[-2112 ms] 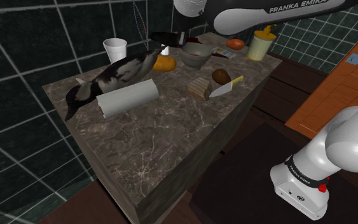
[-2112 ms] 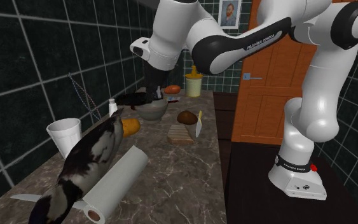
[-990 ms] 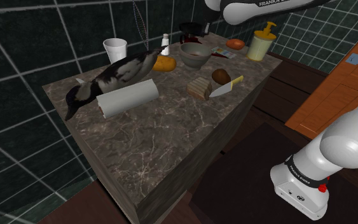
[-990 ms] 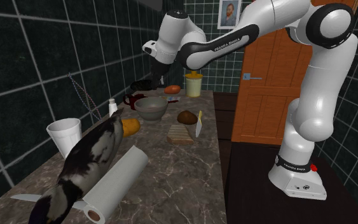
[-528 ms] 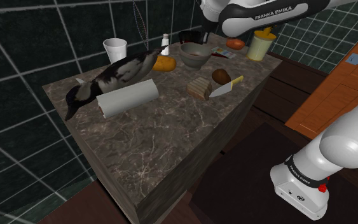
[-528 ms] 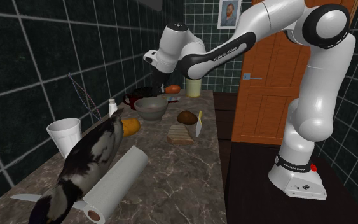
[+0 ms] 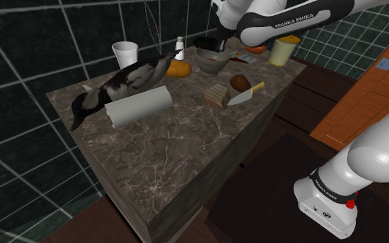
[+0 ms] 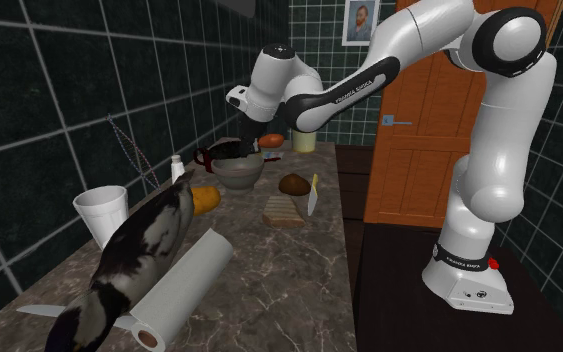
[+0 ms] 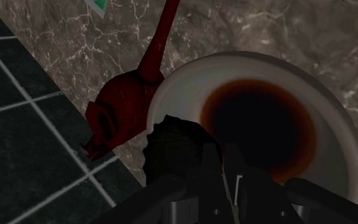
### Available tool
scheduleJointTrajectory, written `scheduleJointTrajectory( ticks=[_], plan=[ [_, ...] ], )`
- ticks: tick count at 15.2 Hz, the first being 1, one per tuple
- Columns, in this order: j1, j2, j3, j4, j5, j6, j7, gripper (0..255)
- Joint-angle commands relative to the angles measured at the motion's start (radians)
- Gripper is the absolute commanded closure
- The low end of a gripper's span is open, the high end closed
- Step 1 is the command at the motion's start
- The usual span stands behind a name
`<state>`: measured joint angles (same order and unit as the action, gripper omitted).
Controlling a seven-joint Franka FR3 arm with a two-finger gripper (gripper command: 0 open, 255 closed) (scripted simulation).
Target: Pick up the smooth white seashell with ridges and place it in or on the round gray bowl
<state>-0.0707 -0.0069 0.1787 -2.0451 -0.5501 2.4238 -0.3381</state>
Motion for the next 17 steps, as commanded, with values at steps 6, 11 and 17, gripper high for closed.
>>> scheduleJointTrajectory(
  ticks=[6,11,17],
  plan=[
    [0.0,0.0,0.0,0.0,0.0,0.0,0.0,0],
    [0.015,-0.073,0.013,-0.001,0.045,-0.071,-0.028,0],
    [0.02,-0.091,0.016,0.001,0.056,-0.091,-0.035,0]
  ],
)
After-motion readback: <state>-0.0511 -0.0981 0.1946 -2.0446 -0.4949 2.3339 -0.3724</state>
